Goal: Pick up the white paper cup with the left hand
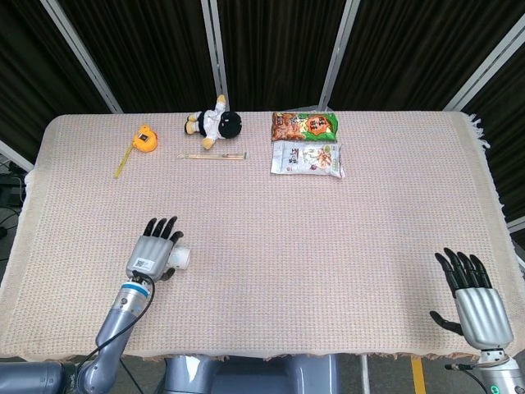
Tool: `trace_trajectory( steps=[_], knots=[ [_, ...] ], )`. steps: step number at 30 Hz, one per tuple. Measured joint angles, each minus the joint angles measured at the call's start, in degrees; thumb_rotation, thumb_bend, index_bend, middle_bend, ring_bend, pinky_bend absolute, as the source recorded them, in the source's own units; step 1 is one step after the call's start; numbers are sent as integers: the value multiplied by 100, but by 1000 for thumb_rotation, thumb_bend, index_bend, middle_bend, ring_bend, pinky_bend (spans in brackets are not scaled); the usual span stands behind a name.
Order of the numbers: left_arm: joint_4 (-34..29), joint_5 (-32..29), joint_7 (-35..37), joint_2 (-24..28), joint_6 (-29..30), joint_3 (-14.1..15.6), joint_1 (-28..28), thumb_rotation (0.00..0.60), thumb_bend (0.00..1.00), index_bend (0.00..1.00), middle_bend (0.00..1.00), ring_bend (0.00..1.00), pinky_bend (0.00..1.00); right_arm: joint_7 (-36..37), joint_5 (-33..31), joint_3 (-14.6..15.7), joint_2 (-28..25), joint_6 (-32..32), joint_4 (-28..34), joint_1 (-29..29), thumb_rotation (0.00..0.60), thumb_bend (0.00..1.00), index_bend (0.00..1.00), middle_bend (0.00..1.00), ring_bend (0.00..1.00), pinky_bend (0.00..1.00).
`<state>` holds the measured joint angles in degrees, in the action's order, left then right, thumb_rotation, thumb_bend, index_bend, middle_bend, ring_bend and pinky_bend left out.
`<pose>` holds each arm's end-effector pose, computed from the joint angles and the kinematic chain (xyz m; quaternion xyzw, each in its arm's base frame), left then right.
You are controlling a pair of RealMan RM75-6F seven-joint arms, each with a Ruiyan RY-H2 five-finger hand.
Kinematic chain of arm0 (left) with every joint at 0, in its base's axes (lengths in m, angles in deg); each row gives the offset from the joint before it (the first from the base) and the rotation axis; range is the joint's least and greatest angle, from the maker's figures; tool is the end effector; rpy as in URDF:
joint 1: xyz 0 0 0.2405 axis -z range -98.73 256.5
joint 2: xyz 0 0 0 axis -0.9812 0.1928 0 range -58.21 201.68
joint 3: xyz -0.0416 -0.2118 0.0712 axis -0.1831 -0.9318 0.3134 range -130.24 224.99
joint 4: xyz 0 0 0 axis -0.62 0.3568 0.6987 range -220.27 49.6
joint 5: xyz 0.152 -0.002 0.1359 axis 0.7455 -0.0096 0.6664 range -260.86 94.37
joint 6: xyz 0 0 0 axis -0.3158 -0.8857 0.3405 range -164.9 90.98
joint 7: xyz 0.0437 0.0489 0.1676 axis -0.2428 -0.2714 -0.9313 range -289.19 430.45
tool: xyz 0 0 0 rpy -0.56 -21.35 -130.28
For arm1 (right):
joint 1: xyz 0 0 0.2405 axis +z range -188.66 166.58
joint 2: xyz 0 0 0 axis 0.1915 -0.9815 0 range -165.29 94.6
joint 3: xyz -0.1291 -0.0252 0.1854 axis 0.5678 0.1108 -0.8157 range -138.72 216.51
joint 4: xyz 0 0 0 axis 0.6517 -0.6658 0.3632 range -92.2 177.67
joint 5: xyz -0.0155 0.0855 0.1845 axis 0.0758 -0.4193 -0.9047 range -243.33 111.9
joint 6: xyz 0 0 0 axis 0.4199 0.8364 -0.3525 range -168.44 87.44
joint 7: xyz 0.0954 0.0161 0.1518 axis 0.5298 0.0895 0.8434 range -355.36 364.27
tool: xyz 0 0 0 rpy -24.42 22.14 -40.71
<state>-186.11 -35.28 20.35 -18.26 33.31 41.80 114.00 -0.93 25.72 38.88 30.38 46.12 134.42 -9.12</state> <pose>-0.1489 0.2911 -0.0272 -0.7392 -0.3786 -0.2380 0.5037 -0.2792 -0.1892 0.1342 0.6315 -0.3648 0.3622 0.5804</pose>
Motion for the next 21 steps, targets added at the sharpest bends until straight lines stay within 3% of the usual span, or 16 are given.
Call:
trace_trajectory(
  steps=[6, 9, 13, 21],
  knots=[
    [204, -370, -551, -379, 259, 15, 185, 600, 184, 236, 0, 0, 0, 1, 14, 2, -3, 1, 9, 3, 600, 14, 0, 0, 0, 0],
    [340, -391, -581, -517, 293, 23, 224, 600, 183, 306, 0, 0, 0, -14, 12, 5, 1, -5, 13, 3, 600, 14, 0, 0, 0, 0],
    [492, -330, -521, -651, 336, 23, 233, 600, 183, 427, 0, 0, 0, -21, 14, 8, 6, 0, 8, -2, 600, 14, 0, 0, 0, 0],
    [570, -14, 72, -760, 360, -16, 145, 600, 184, 433, 0, 0, 0, -18, 11, 5, 7, -10, 3, 4, 600, 15, 0, 0, 0, 0]
  ],
)
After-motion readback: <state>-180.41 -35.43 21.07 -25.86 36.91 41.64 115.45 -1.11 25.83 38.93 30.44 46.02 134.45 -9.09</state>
